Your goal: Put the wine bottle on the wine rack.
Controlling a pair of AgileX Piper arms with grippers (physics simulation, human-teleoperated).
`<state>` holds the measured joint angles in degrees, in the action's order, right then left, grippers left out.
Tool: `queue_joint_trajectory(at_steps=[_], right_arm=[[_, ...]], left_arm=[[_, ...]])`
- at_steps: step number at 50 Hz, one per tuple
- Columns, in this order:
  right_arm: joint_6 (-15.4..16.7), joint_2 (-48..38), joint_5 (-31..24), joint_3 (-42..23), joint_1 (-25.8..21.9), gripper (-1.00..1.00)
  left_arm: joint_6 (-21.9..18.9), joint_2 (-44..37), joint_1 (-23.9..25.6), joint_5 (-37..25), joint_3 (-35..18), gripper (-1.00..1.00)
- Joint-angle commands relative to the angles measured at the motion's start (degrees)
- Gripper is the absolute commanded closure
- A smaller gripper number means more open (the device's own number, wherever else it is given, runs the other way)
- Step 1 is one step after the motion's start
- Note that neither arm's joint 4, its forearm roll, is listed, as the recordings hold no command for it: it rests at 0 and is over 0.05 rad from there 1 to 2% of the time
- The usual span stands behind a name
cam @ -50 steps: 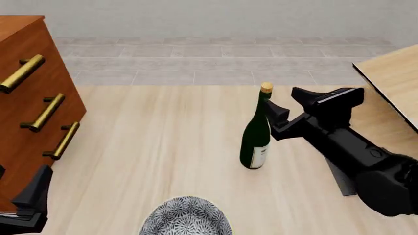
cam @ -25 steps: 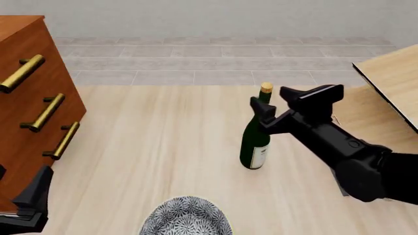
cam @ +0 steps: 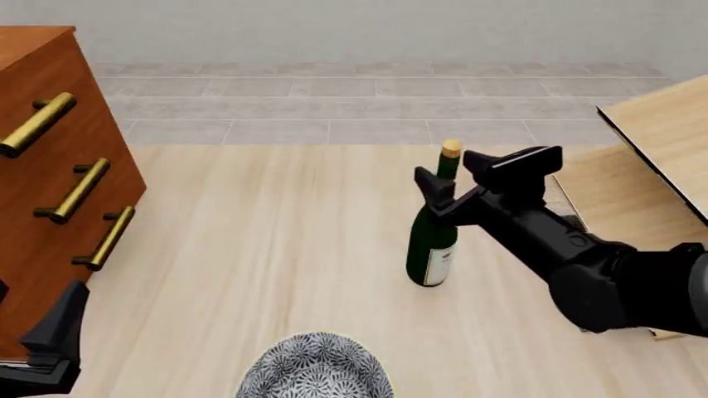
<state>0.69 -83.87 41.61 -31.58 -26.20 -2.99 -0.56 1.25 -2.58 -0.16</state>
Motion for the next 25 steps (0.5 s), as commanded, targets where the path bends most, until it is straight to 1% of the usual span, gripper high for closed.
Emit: queue_joint_trajectory(at_steps=[1, 3, 4, 18, 25], right_arm=[[-0.4, -1.3, 0.7, -0.3, -0.1, -1.00], [-0.4, -1.3, 0.7, -0.4, 0.0, -1.00], [-0.5, -1.3, 0.6, -0.4, 0.0, 1.00], [-0.7, -0.9, 0.6, 0.0, -0.4, 1.00], [-0.3, 1.5, -1.0, -0.2, 0.1, 1.00]], left_arm=[[-0.2, 0.1, -0.3, -0.1, -0.1, -1.00], [-0.1, 0.1, -0.4, -0.1, -0.1, -1.00], [-0.1, 0.2, -0.4, -0.1, -0.1, -1.00], [-0.1, -0.1, -0.5, 0.2, 0.0, -1.00], [0.1, 0.0, -0.5, 0.1, 0.0, -1.00]])
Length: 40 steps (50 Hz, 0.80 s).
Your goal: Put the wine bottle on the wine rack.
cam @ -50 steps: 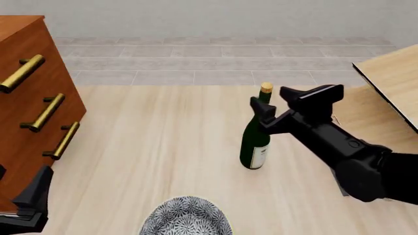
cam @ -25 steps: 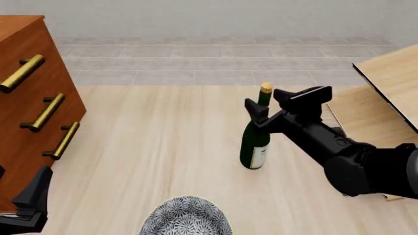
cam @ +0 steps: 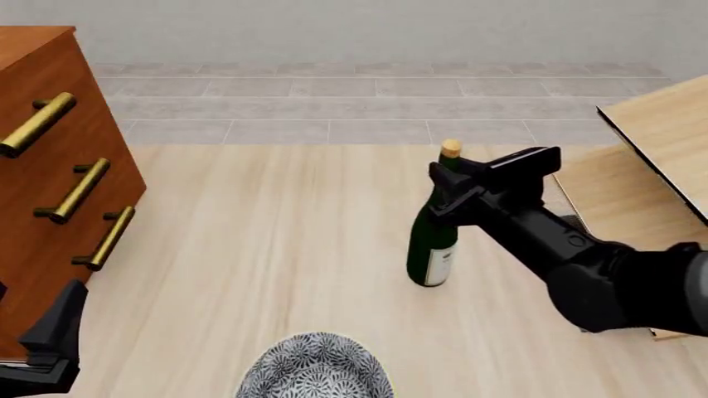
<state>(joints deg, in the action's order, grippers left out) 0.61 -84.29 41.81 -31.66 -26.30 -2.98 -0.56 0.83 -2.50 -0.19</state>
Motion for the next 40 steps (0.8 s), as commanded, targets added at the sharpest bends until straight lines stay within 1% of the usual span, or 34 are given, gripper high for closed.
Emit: queue_joint_trajectory(at_steps=[1, 20, 33, 40], right_arm=[[-0.1, 2.4, -1.5, -0.1, 0.2, 1.00], [0.4, 9.3, -6.9, -1.4, 0.2, 1.00], [1.2, 14.2, -11.2, -2.4, 1.9, 1.00], [1.7, 17.5, -14.5, -3.6, 2.7, 1.00]], left_arm=[[0.1, 0.0, -0.1, 0.1, 0.0, -1.00], [0.5, 0.3, 0.4, 0.2, 0.0, -1.00], [0.8, 0.2, 0.7, 0.6, -0.1, -1.00], [1.1, 0.4, 0.6, 0.6, -0.2, -1.00]])
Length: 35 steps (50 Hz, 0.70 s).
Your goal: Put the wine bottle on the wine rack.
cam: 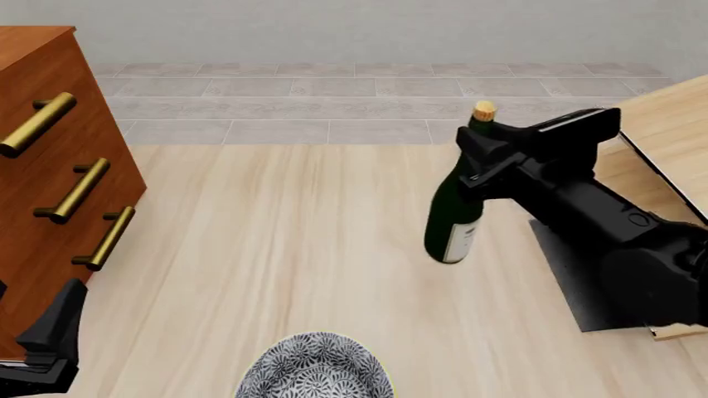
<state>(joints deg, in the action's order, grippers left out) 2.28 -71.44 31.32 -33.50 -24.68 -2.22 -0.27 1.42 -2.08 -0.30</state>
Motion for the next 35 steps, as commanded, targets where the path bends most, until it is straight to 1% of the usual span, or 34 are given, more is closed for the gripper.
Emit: queue_joint_trajectory(at_steps=[1, 5, 9, 20, 23, 28, 35], right_arm=[[0.2, 5.1, -4.5, -1.9, 1.2, 1.00], [0.8, 7.7, -6.9, -2.9, 1.7, 1.00], [0.4, 9.5, -8.5, -3.5, 2.3, 1.00], [1.4, 13.4, -13.0, -5.5, 4.0, 1.00], [1.6, 14.0, -13.9, -5.9, 4.1, 1.00], [0.9, 15.7, -15.5, -6.8, 4.6, 1.00], [1.4, 16.5, -16.4, -7.2, 5.1, 1.00]], left_arm=[[0.2, 0.1, 0.1, 0.2, 0.0, -1.00], [0.4, 0.1, 0.2, 0.2, -0.1, -1.00], [0.3, 0.1, 0.3, 0.3, -0.1, -1.00], [0.6, -0.2, 0.6, 0.9, 0.0, -1.00], [0.5, -0.2, 0.5, 0.9, 0.0, -1.00], [0.6, -0.4, 0.6, 1.2, 0.1, -1.00], [0.6, -0.8, 0.7, 1.7, 0.2, -1.00]])
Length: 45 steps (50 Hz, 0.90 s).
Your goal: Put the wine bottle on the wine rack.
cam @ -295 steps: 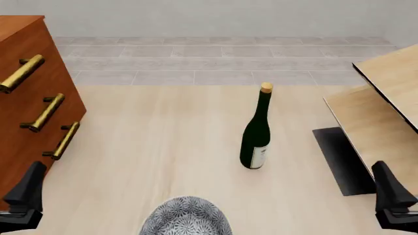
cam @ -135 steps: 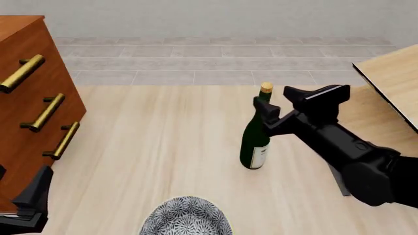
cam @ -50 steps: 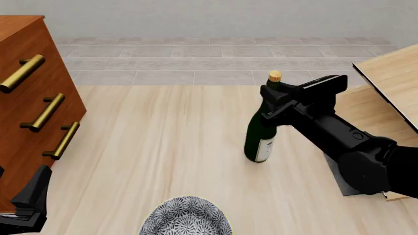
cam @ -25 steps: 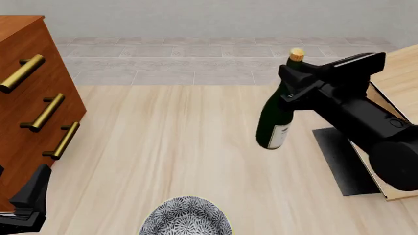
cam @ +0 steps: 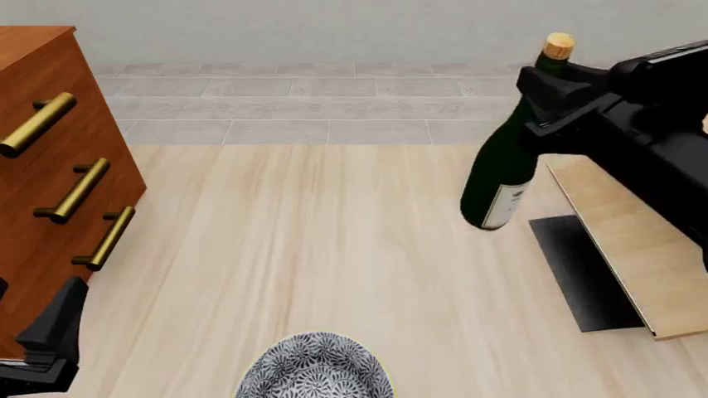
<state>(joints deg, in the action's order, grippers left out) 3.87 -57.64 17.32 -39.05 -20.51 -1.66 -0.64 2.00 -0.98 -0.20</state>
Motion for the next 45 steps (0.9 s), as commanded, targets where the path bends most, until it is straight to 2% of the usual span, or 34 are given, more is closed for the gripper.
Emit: queue_joint_trajectory(at_steps=[1, 6, 8, 22, 33, 37, 38, 43, 44, 45], right_arm=[[-0.2, 2.8, -2.5, -1.7, 1.0, 1.00], [-0.4, 3.4, -3.5, -2.3, 1.8, 1.00], [0.7, 3.9, -3.7, -2.4, 1.9, 1.00], [0.2, 5.1, -6.7, -4.8, 4.3, 1.00], [-0.6, 7.5, -11.4, -6.9, 7.1, 1.00], [0.1, 8.4, -12.4, -7.3, 7.9, 1.00], [-1.0, 8.8, -12.7, -7.4, 8.4, 1.00], [-0.4, 8.9, -14.1, -8.1, 9.3, 1.00], [-1.7, 8.9, -14.4, -8.4, 10.2, 1.00], [-1.4, 9.0, -14.7, -8.7, 10.2, 1.00]], left_arm=[[0.1, -0.6, 0.1, 0.7, 0.1, -1.00], [0.3, -0.5, 0.1, 0.6, 0.1, -1.00], [0.2, -0.2, 0.2, 0.4, 0.1, -1.00], [0.2, -0.1, 0.3, 0.1, 0.2, -1.00], [0.4, 0.1, 0.5, -0.2, 0.2, -1.00], [0.3, 0.0, 0.6, -0.1, 0.2, -1.00], [0.3, 0.0, 0.7, -0.2, 0.2, -1.00], [0.6, -1.1, 0.9, 0.7, 0.2, -1.00], [0.5, -1.3, 0.9, 0.8, 0.1, -1.00], [0.6, -1.0, 1.0, 0.8, 0.2, -1.00]])
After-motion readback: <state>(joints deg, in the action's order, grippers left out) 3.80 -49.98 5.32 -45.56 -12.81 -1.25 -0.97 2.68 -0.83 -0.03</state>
